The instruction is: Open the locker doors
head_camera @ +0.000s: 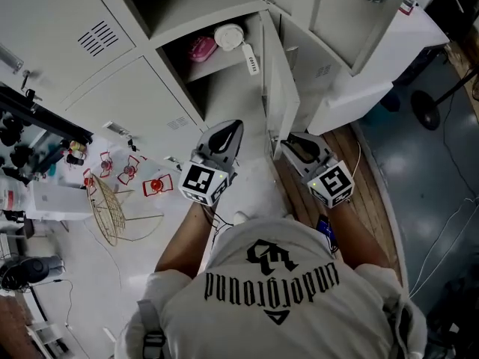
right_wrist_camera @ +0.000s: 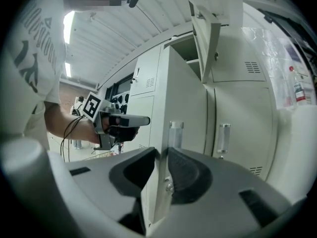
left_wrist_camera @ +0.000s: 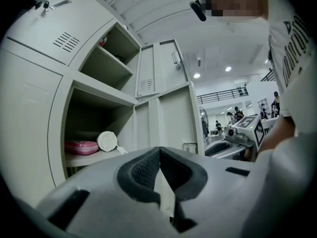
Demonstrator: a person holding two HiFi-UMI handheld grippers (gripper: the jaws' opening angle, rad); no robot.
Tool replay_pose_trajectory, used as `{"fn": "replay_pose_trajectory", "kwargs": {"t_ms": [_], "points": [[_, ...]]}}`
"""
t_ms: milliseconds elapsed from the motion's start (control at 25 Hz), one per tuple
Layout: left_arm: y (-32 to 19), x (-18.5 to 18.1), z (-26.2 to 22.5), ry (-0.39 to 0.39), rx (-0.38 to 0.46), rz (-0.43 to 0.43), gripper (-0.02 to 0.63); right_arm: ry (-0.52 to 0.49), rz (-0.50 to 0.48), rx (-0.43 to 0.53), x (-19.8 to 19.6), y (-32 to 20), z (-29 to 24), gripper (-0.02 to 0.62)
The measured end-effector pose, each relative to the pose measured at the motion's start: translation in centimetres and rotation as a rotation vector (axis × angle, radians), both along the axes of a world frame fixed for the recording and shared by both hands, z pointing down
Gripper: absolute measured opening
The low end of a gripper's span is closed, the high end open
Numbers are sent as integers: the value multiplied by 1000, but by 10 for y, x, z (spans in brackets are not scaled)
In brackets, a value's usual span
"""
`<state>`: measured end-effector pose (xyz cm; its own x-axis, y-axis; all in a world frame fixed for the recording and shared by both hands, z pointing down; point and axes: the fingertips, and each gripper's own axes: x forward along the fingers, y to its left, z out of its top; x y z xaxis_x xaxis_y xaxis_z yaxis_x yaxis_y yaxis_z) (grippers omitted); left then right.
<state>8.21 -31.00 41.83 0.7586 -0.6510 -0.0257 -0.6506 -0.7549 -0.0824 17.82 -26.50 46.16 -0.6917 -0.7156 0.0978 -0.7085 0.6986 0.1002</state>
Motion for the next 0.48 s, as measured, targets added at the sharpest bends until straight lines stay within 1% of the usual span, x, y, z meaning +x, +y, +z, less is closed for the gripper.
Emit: {"fn": "replay_pose_trajectory", "kwargs": {"t_ms": [120,480], "points": [[3,20,0,-9,4,-26,8,-2,-20,5,27,-2,1,80],[17,55,5,-20,14,-108,8,-1,-47,21,89,-16,7,66]]}}
